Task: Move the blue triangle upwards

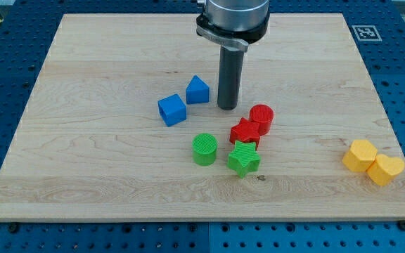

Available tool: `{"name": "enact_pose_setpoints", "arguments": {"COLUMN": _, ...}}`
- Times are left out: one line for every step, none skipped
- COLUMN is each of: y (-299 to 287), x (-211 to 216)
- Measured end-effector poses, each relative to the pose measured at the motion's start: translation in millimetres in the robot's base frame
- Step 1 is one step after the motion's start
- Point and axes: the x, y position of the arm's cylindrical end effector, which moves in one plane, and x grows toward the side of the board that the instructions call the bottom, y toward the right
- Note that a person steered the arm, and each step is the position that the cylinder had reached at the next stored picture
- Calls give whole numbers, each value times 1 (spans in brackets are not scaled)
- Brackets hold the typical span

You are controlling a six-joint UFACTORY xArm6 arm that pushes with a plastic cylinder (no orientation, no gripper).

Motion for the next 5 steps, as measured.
{"name": "enact_pose_setpoints", "arguments": {"y": 0, "x": 0}}
{"name": "enact_pose_setpoints", "arguments": {"y": -18, "x": -6}}
{"name": "enact_pose_setpoints", "arguments": {"y": -29, "x": -16}}
{"name": "enact_pose_setpoints", "arguments": {"y": -44, "x": -30}}
{"name": "enact_pose_setpoints", "arguments": {"y": -70, "x": -34}}
